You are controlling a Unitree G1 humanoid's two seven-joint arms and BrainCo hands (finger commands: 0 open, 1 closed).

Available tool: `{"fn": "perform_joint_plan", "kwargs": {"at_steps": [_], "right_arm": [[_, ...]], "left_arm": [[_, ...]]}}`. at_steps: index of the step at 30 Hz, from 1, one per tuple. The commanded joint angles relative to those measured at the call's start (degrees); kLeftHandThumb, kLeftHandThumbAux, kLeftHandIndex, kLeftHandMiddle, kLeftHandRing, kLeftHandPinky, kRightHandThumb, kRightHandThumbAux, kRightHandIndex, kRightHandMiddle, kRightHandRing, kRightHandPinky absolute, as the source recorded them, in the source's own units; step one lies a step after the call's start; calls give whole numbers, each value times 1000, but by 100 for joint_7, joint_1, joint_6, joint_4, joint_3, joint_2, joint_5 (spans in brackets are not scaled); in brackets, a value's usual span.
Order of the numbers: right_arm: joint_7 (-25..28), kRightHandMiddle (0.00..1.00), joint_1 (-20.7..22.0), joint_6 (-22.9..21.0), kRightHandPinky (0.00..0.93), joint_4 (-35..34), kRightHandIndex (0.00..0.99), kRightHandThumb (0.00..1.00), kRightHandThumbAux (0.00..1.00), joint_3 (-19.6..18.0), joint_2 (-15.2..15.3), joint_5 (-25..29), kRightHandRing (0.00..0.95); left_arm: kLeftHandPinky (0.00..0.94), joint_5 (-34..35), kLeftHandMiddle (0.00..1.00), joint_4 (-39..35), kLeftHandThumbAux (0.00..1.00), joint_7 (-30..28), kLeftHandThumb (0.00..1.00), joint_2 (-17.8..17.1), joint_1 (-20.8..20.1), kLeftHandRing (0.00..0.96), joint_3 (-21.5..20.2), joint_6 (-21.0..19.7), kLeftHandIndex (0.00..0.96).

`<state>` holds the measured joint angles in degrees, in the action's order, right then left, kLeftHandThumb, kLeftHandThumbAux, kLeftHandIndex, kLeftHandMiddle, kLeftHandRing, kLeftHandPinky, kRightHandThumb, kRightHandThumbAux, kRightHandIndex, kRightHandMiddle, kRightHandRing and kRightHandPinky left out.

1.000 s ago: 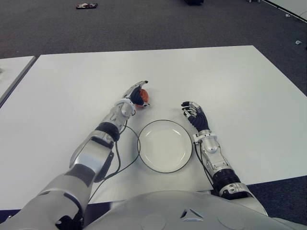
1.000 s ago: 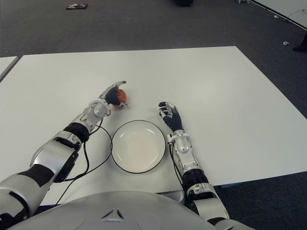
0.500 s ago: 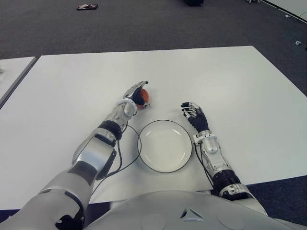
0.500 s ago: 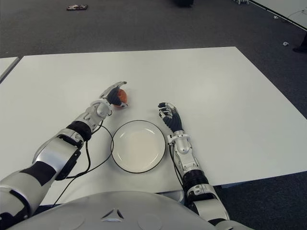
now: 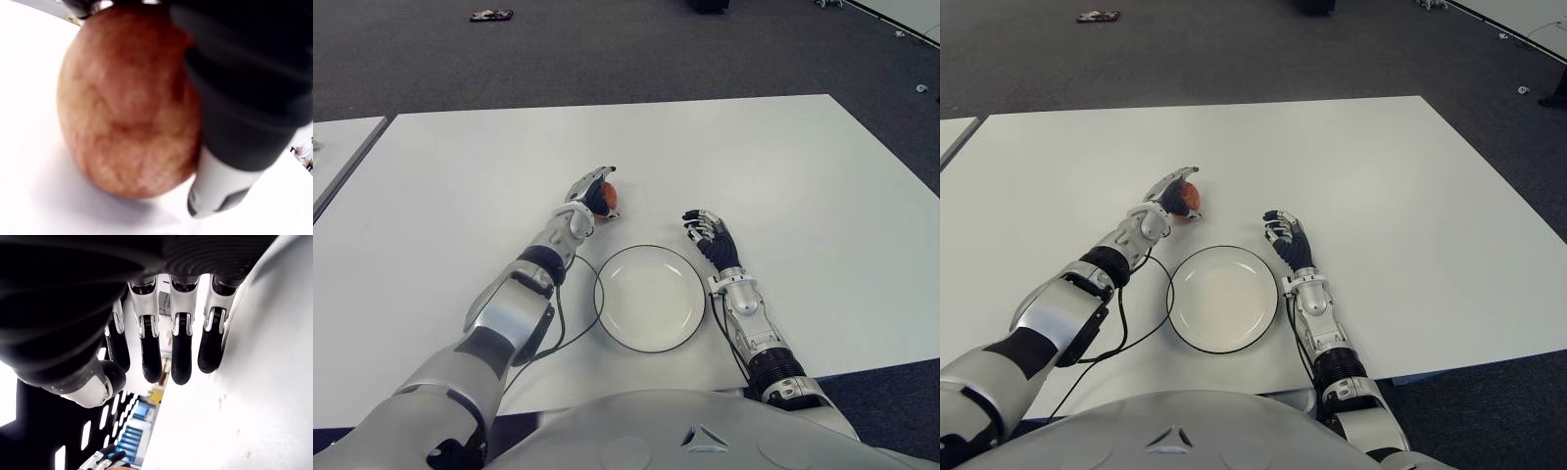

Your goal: Put the apples into the plate.

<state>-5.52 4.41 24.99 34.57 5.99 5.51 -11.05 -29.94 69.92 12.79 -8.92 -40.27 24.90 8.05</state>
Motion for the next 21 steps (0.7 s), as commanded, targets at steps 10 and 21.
{"fn": "perform_joint_plan", "kwargs": {"at_steps": [10,21], "right_arm": [[30,352,-324,-280,342,271,290,688,682,10,39,-46,341],[7,349,-354,-279,341,222,288,687,690,11,30,-53,338]], "left_arm": [[490,-473,263,431,251,432,1,144,430,350,422,-518,162],[808,-587,781,580,429,1089,17,281,528,778,452,-619,715]]}}
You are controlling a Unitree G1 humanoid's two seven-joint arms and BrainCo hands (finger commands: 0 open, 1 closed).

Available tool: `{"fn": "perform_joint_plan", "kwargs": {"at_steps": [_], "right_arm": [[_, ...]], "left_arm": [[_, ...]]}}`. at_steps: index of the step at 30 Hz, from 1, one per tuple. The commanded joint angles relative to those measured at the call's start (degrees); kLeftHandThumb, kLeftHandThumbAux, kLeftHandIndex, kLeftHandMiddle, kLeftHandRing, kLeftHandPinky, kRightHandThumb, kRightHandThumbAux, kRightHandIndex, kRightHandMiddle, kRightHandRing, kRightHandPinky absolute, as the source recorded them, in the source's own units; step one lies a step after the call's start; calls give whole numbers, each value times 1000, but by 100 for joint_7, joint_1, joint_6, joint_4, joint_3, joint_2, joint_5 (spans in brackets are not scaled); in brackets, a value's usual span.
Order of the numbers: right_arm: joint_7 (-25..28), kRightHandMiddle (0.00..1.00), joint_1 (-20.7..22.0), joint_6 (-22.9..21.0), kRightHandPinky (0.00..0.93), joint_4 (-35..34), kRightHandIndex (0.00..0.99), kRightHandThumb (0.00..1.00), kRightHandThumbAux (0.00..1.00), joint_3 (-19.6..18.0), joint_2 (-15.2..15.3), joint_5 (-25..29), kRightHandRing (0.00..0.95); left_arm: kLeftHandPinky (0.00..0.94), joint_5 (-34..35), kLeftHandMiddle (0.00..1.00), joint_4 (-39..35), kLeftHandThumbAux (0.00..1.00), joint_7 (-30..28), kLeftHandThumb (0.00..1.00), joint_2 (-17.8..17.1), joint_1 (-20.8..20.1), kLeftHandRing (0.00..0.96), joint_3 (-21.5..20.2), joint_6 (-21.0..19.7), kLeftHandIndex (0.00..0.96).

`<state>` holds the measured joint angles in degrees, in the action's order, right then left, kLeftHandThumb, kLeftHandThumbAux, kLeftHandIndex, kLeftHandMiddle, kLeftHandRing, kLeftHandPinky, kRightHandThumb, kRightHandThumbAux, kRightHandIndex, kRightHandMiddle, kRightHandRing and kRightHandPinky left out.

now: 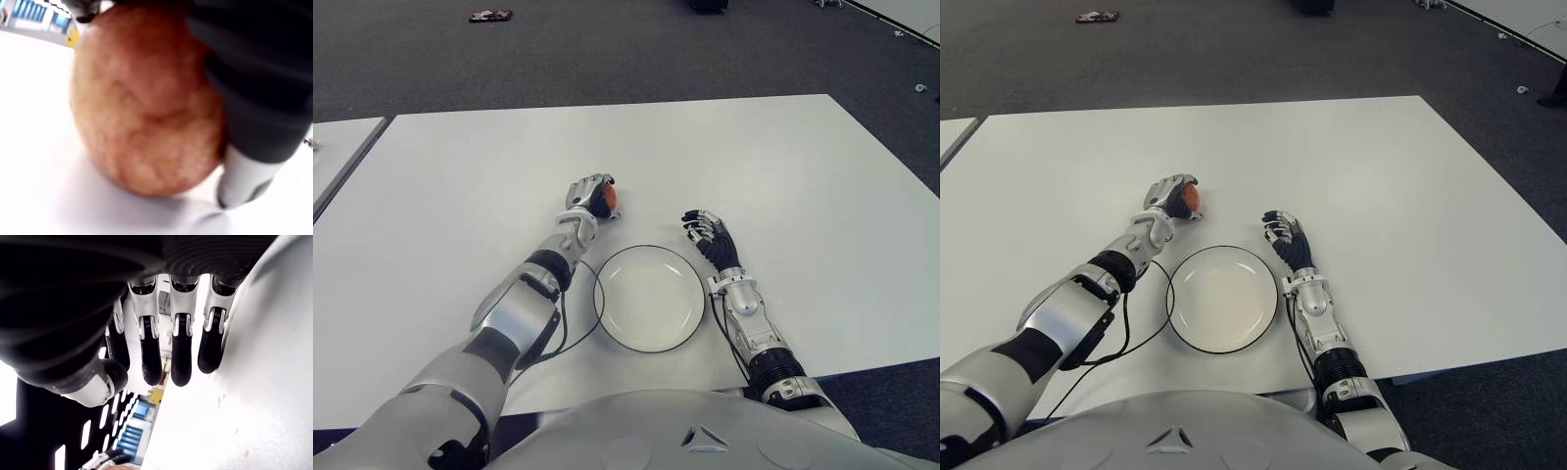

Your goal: Put the apples into the plate.

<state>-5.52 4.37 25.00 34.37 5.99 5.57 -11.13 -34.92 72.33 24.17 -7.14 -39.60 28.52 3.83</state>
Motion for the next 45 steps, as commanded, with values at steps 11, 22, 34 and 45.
{"fn": "perform_joint_plan", "kwargs": {"at_steps": [11,22,34,45], "right_arm": [[2,349,-373,-357,351,193,280,707,699,-11,40,-51,342],[61,353,-404,-336,357,143,280,701,696,11,56,-40,349],[79,353,-419,-299,357,139,283,700,697,-9,46,-8,348],[79,358,-424,-333,356,126,289,703,691,-7,58,-14,352]], "left_arm": [[892,-100,877,431,554,212,60,167,602,872,82,-167,820],[885,-279,888,475,706,277,270,127,713,886,263,-122,813],[865,-253,858,475,740,317,505,119,804,866,274,-49,649],[852,-198,814,469,701,512,711,144,847,823,197,-34,445]]}}
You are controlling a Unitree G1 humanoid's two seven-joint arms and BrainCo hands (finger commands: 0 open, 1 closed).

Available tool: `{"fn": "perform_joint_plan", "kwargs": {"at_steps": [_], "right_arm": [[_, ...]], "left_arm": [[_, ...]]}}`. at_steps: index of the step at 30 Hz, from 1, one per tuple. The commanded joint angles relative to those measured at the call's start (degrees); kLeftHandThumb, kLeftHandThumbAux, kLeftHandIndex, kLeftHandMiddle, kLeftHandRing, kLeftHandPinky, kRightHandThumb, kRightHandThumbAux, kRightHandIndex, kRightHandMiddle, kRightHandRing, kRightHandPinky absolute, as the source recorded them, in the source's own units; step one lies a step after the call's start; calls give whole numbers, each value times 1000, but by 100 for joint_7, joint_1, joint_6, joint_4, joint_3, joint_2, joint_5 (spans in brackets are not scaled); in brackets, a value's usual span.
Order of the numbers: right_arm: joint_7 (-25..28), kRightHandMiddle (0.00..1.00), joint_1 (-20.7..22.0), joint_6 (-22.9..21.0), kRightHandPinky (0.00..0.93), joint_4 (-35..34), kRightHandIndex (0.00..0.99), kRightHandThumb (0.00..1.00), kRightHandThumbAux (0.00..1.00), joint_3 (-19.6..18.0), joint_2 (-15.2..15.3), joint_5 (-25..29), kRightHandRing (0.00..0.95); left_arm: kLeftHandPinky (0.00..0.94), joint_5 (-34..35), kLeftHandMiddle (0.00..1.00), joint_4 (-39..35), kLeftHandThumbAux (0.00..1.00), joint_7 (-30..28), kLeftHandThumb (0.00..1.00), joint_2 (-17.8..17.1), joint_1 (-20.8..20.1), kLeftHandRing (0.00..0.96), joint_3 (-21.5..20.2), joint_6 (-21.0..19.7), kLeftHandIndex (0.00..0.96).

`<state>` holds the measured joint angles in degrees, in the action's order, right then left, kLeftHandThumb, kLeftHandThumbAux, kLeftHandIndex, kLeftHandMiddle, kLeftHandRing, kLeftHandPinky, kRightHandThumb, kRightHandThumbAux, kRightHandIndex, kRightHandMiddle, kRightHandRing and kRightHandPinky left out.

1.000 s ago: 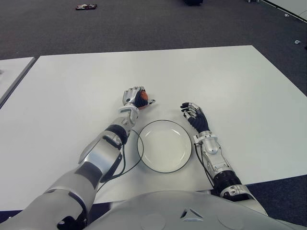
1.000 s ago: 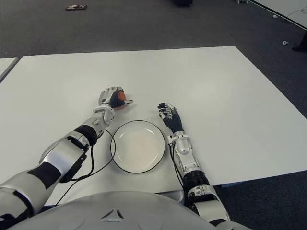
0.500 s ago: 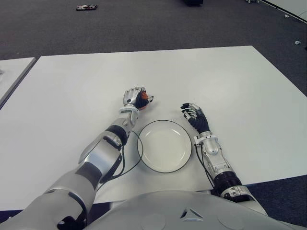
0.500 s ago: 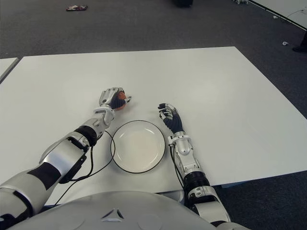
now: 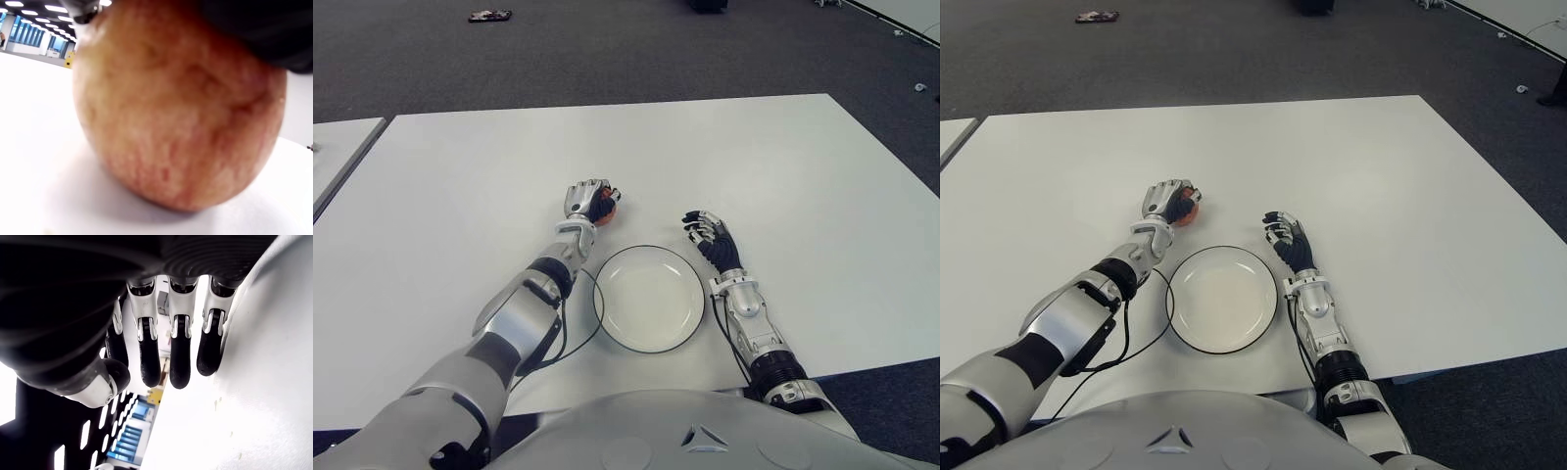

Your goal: Put the apples into the plate.

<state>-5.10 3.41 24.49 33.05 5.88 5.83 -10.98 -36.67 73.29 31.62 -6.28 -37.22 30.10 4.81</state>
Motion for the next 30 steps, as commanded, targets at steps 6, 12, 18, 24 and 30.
{"fn": "perform_joint_plan", "kwargs": {"at_steps": [6,12,18,24,30], "right_arm": [[33,359,-332,-287,360,244,291,706,687,7,38,-38,354],[48,355,-327,-300,355,247,294,703,684,6,44,-34,350],[18,356,-327,-311,351,230,296,703,685,18,63,-80,349],[32,358,-324,-309,358,237,298,705,686,15,69,-74,353],[39,357,-334,-319,357,224,295,708,688,15,68,-69,350]], "left_arm": [[853,-29,811,376,701,-148,714,57,639,820,33,-139,442],[859,-52,813,381,701,-97,714,46,656,823,55,-137,442],[868,-75,821,384,701,-57,713,29,690,831,82,-97,442],[879,-102,832,394,701,-35,713,17,715,843,112,-90,442],[881,-132,840,400,700,-15,714,-2,737,851,127,-78,442]]}}
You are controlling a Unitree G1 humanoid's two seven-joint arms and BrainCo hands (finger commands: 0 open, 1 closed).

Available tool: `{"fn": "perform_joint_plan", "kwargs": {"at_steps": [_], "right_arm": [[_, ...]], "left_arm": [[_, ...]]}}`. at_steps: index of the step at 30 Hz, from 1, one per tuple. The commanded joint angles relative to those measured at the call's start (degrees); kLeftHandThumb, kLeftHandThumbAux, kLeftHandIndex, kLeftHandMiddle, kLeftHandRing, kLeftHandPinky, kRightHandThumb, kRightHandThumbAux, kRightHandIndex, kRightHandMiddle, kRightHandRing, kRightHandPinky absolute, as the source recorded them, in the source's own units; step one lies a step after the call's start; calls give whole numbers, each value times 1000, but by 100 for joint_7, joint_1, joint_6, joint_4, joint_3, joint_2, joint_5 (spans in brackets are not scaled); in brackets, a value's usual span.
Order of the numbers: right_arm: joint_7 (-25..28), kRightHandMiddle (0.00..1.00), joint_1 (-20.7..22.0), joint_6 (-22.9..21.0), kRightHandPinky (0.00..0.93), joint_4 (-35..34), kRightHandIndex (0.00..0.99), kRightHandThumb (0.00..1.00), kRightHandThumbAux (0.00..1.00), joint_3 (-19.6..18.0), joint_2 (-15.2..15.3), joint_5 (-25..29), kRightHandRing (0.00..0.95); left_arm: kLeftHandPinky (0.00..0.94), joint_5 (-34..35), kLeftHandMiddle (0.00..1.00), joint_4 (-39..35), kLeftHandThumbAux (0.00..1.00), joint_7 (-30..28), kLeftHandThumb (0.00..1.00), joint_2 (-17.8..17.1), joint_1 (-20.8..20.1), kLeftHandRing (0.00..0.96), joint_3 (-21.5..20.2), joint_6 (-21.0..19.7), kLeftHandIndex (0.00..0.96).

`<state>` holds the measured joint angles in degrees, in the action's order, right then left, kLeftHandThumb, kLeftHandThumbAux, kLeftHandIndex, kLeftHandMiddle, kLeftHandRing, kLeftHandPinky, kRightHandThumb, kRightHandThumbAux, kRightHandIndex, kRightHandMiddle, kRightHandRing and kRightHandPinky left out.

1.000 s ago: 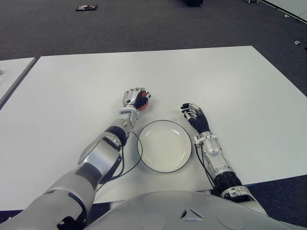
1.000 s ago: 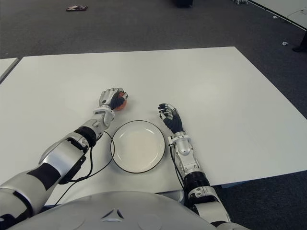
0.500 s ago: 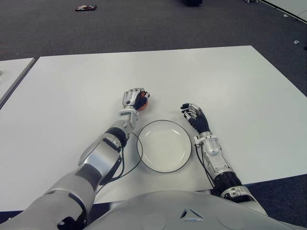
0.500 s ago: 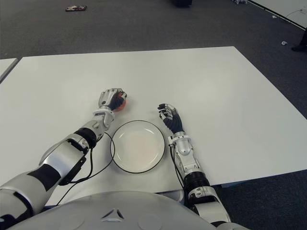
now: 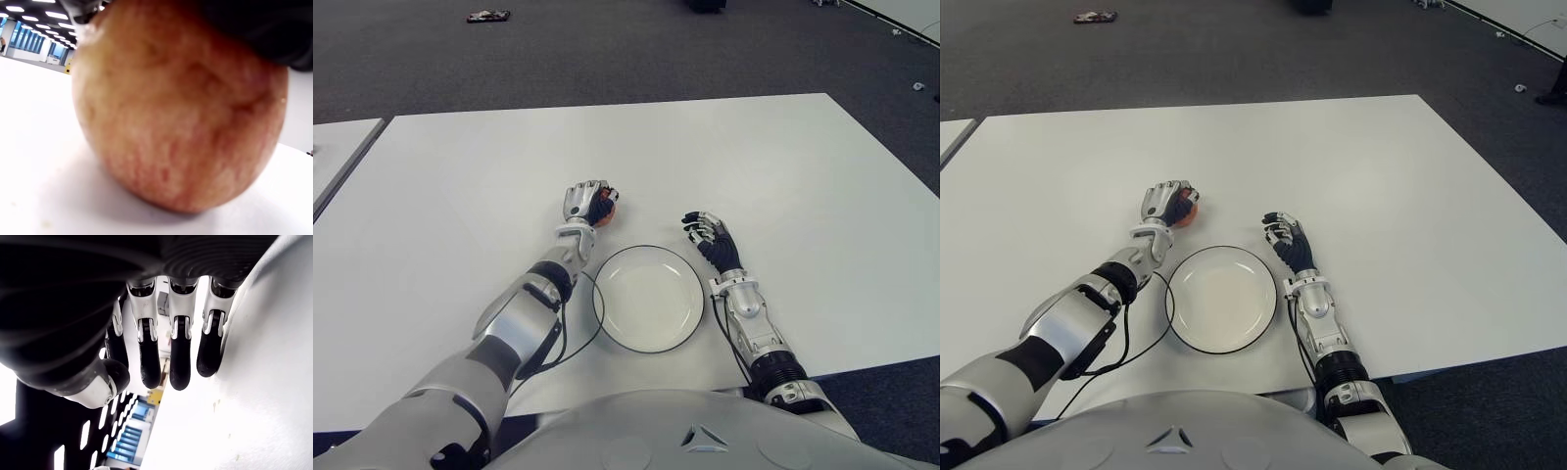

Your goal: Put the apples into the plate.

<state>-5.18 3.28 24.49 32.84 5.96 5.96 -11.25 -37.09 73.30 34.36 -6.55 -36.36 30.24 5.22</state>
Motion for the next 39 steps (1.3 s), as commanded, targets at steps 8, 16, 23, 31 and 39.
{"fn": "perform_joint_plan", "kwargs": {"at_steps": [8,16,23,31,39], "right_arm": [[49,353,-343,-284,353,223,293,698,685,16,57,-47,346],[79,352,-344,-341,349,195,295,684,677,31,64,-46,343],[127,352,-338,-344,342,205,296,678,682,7,45,10,340],[127,354,-335,-356,351,224,304,680,678,-6,18,32,344],[126,354,-321,-397,346,229,309,672,672,5,6,19,342]], "left_arm": [[880,-118,843,397,700,-248,714,-5,669,852,139,-71,442],[886,-124,845,397,700,-261,714,-25,684,857,153,-25,442],[886,-126,848,396,700,-256,714,-31,699,858,156,5,442],[887,98,852,373,700,-142,714,-2,747,860,-86,182,442],[873,1093,863,280,700,-150,715,199,770,860,-1157,705,445]]}}
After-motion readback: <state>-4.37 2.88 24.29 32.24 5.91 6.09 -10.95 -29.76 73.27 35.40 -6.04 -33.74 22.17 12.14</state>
